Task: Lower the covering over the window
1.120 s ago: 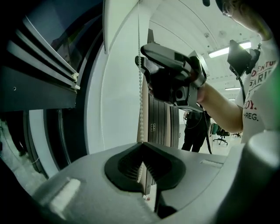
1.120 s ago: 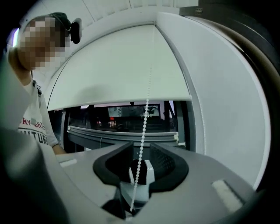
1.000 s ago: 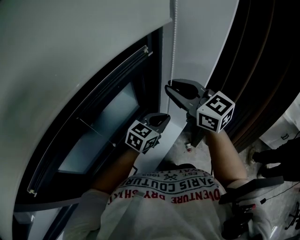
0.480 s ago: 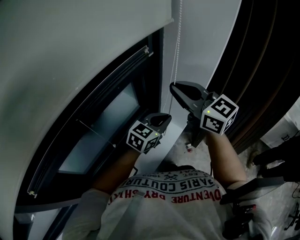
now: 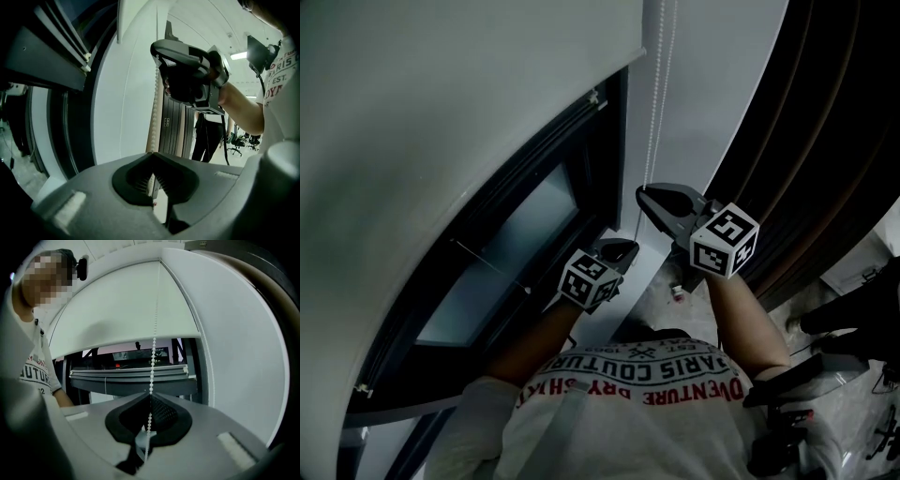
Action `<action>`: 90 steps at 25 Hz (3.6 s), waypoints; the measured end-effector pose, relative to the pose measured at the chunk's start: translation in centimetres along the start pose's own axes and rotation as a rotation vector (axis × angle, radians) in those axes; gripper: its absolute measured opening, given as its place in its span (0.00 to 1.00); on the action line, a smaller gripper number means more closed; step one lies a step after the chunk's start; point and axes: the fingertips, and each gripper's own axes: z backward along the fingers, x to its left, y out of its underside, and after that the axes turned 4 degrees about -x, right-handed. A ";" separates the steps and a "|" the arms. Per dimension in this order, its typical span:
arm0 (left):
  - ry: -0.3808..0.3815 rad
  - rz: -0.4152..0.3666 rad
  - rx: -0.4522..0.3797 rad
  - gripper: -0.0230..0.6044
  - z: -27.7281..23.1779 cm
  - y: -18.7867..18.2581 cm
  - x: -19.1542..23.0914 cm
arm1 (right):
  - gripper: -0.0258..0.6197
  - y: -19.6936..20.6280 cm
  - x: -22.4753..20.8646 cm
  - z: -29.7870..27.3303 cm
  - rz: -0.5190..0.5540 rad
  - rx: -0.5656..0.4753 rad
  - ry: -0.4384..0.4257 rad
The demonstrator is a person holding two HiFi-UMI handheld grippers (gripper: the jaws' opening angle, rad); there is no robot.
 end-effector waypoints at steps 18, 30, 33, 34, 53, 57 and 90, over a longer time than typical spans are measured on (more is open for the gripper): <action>-0.018 0.062 0.290 0.05 0.1 13.1 0.0 | 0.05 13.3 0.6 0.4 -0.099 0.209 0.040; -0.062 0.075 0.278 0.07 1.0 14.0 0.5 | 0.05 14.0 1.2 -0.1 -0.133 0.183 0.030; -0.076 0.107 0.205 0.19 1.8 11.9 1.0 | 0.05 14.0 0.9 0.2 -0.138 0.167 0.040; -0.077 0.113 0.173 0.19 2.1 10.4 1.0 | 0.05 13.9 0.7 0.3 -0.139 0.163 0.044; -0.013 -0.096 -0.341 0.18 4.8 -21.8 -0.9 | 0.05 14.4 0.7 0.8 -0.156 0.142 0.045; -0.055 -0.096 -0.357 0.06 5.0 -23.5 -0.4 | 0.05 14.8 0.4 0.8 -0.153 0.153 0.045; -0.122 -0.087 -0.094 0.05 1.2 -7.4 1.1 | 0.05 30.2 3.8 4.5 -0.305 0.500 0.020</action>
